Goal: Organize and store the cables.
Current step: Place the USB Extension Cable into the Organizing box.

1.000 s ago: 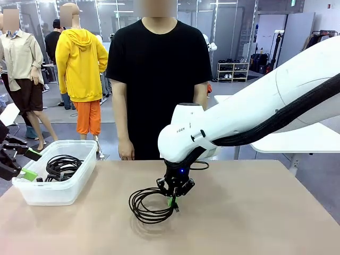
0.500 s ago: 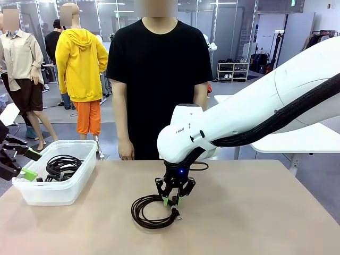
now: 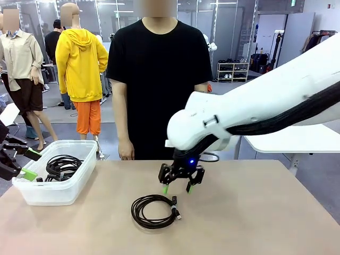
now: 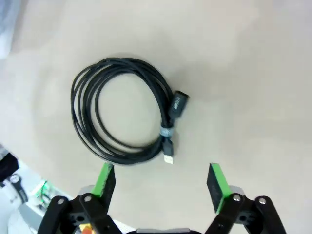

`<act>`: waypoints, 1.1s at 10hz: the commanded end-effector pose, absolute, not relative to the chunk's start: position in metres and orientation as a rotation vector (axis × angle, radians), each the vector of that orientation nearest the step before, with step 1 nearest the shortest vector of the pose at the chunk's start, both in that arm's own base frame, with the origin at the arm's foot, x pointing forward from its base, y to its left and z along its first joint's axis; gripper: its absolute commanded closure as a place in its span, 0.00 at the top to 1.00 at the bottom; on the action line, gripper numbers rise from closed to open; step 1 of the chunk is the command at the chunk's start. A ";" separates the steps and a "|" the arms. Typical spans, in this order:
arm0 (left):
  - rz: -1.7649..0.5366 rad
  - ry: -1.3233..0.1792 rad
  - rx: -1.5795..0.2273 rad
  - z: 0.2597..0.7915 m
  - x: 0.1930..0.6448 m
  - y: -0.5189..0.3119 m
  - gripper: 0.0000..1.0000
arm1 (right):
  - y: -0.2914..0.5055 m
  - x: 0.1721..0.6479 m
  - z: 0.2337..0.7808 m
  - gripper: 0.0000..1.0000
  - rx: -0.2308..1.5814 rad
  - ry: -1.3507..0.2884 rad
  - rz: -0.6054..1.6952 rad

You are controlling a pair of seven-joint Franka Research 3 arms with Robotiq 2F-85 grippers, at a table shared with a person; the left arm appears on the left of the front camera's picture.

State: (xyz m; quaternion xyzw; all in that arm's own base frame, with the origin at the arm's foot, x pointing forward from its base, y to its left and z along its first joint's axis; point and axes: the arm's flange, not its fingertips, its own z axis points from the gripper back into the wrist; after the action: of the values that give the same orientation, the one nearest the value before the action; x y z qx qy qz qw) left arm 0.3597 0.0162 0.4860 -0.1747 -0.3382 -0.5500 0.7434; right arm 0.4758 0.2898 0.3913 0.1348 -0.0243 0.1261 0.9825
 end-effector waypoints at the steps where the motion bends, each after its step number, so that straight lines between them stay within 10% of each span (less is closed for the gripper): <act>1: -1.194 -0.734 -0.386 0.488 0.361 0.016 1.00 | 0.222 0.447 0.401 1.00 0.332 -0.115 0.337; 11: -0.890 -0.540 -0.501 0.515 0.353 -0.159 1.00 | -0.015 0.374 0.413 1.00 0.486 -0.451 0.603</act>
State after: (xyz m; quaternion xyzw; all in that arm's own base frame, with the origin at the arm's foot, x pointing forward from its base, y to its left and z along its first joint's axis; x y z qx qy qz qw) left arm 0.3472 -0.1362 0.5115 -0.2373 -0.2494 -0.4652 0.8155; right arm 0.3902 -0.0079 0.4209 0.2137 -0.1927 0.2767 0.9169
